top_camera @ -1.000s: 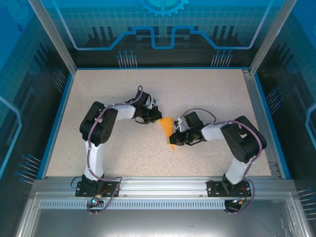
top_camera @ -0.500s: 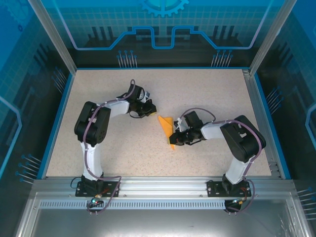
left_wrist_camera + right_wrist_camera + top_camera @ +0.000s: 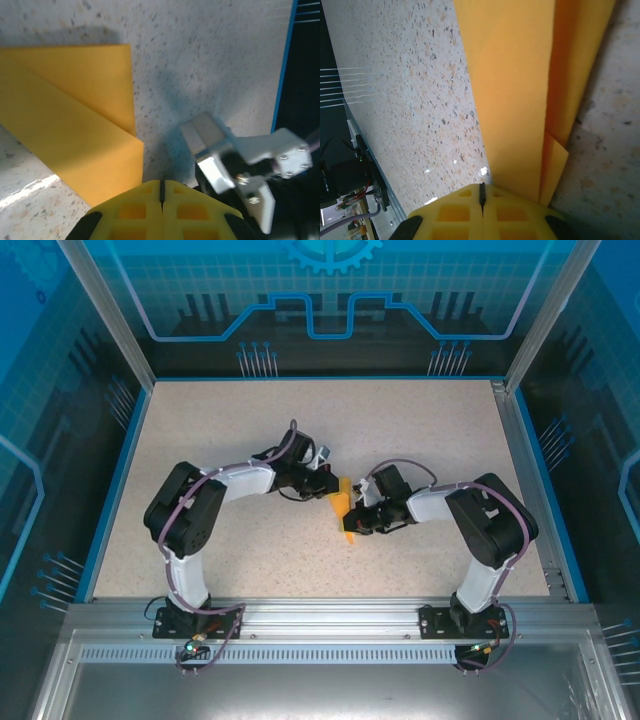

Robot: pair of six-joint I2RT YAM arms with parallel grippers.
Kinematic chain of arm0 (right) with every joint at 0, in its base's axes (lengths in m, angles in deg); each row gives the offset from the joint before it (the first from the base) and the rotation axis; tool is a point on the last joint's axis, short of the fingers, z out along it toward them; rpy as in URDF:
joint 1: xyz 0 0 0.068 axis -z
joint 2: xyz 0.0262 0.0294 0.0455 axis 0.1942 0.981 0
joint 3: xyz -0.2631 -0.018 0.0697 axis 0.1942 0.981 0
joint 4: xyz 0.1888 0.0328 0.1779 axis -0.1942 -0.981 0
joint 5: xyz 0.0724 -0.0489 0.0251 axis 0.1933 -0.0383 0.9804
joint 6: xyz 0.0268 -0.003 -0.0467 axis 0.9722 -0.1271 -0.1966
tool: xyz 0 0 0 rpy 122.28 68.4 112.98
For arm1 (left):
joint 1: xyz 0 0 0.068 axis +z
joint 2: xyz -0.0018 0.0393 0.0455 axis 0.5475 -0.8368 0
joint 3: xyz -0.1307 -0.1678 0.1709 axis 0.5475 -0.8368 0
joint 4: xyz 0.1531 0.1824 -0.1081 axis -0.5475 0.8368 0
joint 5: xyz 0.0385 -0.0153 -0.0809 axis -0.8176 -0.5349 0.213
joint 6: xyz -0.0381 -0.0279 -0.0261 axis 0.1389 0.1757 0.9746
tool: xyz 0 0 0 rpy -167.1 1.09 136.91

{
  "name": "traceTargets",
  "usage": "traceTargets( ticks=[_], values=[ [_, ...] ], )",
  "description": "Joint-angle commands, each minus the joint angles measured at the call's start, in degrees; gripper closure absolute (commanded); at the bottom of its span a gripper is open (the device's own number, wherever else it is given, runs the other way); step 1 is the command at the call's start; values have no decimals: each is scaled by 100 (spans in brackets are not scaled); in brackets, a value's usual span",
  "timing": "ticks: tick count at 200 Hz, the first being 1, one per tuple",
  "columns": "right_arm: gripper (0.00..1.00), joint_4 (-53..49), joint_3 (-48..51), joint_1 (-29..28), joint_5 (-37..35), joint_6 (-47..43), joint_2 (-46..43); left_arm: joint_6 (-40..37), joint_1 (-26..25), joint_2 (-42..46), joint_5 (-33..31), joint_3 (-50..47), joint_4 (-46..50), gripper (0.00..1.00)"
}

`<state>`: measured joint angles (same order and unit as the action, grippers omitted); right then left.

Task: Fold a paper plane with a square sheet of paper (pick it up from the middle)
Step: Fold the wing for the fifth time at the center of the table.

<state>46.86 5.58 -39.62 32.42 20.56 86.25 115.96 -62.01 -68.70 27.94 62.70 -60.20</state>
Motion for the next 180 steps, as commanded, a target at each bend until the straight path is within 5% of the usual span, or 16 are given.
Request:
traceTargets(
  ticks=[1,115,180],
  values=[
    [95,-278,223,4,-226,127,301,133,-78,-325,195,79,-138,98],
    [93,-431,-153,-60,-451,494,-547,-43,-97,-1015,-195,337,527,99],
    [92,-313,-532,-224,-802,717,-23,-4,-96,-1016,-101,343,427,99]
  ],
)
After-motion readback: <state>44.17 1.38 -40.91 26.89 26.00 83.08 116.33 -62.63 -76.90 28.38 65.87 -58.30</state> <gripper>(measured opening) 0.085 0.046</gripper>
